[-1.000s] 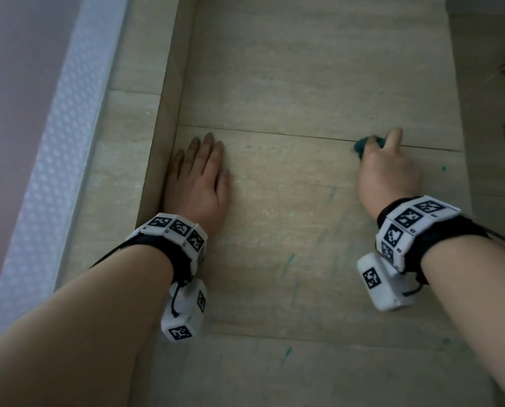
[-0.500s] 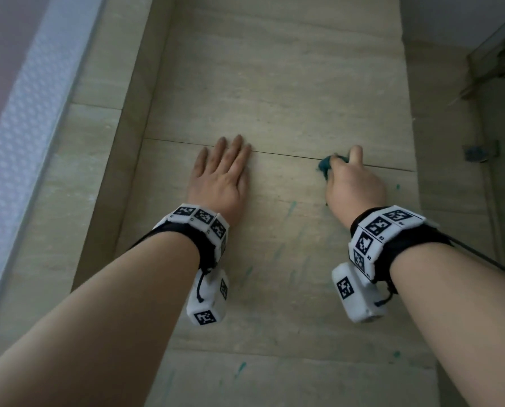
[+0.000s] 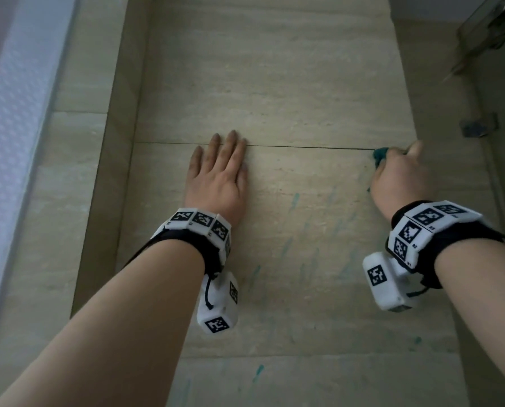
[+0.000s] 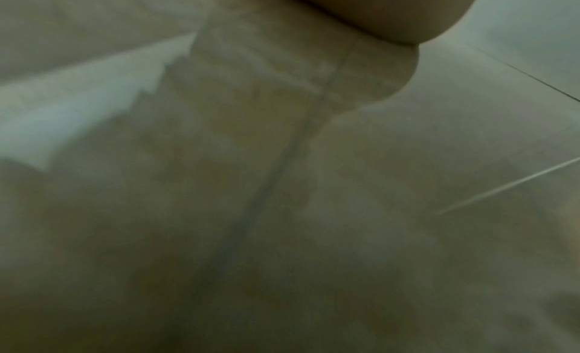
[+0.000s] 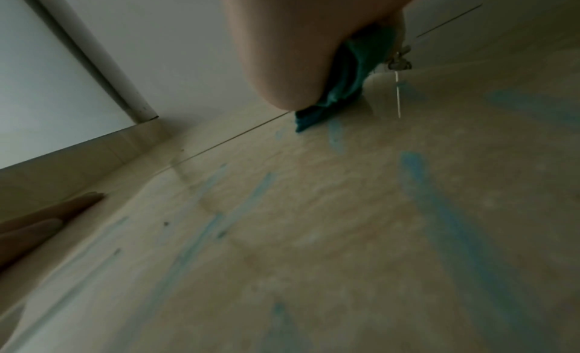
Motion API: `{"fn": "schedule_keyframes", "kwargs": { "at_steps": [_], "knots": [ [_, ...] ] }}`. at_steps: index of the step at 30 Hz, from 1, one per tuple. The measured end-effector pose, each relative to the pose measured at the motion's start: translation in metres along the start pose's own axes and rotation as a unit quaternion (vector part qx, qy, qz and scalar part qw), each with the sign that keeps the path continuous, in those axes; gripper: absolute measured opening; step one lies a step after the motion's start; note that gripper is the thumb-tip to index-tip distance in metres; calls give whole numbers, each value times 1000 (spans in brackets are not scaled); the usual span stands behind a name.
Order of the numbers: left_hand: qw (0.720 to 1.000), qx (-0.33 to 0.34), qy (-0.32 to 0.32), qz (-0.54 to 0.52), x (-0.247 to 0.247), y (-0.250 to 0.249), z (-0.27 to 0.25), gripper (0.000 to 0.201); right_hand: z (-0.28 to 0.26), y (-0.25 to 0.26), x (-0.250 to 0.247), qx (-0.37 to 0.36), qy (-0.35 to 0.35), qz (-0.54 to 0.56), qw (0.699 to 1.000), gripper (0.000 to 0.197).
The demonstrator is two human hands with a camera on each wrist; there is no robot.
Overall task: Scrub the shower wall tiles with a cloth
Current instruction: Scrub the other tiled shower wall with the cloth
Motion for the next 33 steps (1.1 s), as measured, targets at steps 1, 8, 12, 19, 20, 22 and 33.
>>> {"fn": "schedule_keyframes", "kwargs": {
  "at_steps": [1,8,12,19,20,22,33],
  "knots": [
    [1000,0,1,3,0,0,0,51,-4,3,0,0,6,-14,1000,25],
    [1000,-2,5,4,0,-1,1,51,-38,44,1,-116,65,-117,984,28],
    [1000,-1,4,0,0,-1,0,51,-50,50,9,-229,103,-128,959,41],
    [1000,-3,2,4,0,-2,1,51,-22,13,-5,-88,49,-67,993,32],
    [1000,-3,4,5,1,-2,1,51,-27,20,-3,-93,50,-72,992,31],
    [1000,-3,7,7,1,-2,0,51,-48,39,2,-137,63,-63,987,29],
    [1000,-3,3,4,1,-1,1,51,-5,9,3,-133,29,-60,989,43]
  ]
}}
Point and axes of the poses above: each hand's wrist, its own z-axis towards the middle knuckle, its own x-axis out of the palm, y = z × x, the point moved 8 cm from there along z, towards the middle knuckle, and after that the axes turned 3 degrees about y, right-handed, at the moved point
